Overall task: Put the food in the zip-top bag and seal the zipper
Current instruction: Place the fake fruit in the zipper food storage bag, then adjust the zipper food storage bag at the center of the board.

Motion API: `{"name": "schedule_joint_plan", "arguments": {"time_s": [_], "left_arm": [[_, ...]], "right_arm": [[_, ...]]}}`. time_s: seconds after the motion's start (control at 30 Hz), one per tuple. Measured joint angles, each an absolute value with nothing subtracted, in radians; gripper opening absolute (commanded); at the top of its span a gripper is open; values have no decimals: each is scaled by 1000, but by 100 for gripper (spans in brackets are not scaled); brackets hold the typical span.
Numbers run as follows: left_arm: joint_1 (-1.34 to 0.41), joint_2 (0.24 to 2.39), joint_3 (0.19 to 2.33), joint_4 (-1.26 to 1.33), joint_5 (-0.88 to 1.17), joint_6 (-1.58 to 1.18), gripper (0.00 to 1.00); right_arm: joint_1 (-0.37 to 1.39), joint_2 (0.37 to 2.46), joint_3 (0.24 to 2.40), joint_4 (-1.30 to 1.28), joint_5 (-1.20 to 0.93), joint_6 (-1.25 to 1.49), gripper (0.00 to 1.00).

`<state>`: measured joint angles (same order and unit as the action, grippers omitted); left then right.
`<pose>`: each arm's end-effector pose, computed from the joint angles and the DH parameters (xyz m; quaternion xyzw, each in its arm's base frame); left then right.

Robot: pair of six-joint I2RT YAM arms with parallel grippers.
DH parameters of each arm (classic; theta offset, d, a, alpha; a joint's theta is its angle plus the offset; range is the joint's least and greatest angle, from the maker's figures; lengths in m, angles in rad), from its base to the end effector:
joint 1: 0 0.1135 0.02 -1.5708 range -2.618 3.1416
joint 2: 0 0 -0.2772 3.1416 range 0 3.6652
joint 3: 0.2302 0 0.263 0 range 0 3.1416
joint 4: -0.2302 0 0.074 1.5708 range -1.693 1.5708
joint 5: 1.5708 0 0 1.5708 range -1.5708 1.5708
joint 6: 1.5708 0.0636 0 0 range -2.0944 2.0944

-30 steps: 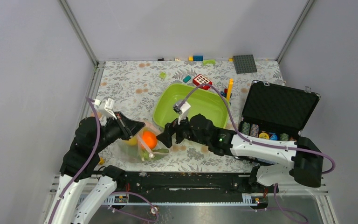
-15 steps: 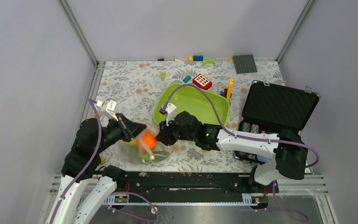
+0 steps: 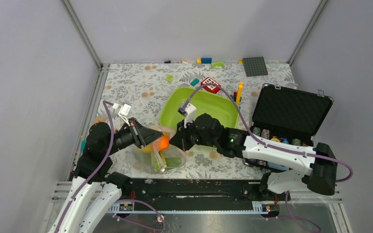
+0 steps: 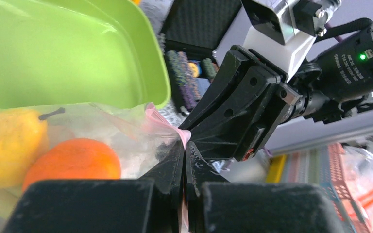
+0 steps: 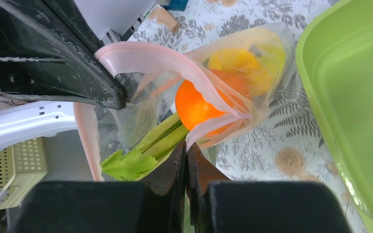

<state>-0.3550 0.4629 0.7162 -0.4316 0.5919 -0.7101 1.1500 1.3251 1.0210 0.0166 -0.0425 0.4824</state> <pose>0.1092 -0.0783 0.3371 0.0545 0.7554 -0.5043 0.4149 0.1392 0.3176 0.3240 -0.2744 0.7526 0.4476 0.3975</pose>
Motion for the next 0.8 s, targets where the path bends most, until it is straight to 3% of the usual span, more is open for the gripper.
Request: {"name": "schedule_joint_plan", "arguments": {"time_s": [0.13,0.27,0.33,0.4,0.43,0.8], "left_arm": [[-355,492,680,-315,671,-758,5],[-355,510,680,-232,696,-784,22],[-355,519,680,-188,704,-796,42],[-355,532,683,-138,714,-814,89],[-355,541,688,-115,717,-816,98],[-355,632,741,67,751,-926,99]], "right_arm": [[1150,1291,1068,-99,-39,515,5],[1150,1280,1143,-221,-14,558,3],[1150,1267,1168,-268,6,579,0],[1150,1246,1189,-316,33,601,0],[1150,1237,1203,-345,51,609,0],[1150,1185,1391,-631,327,630,0]]}}
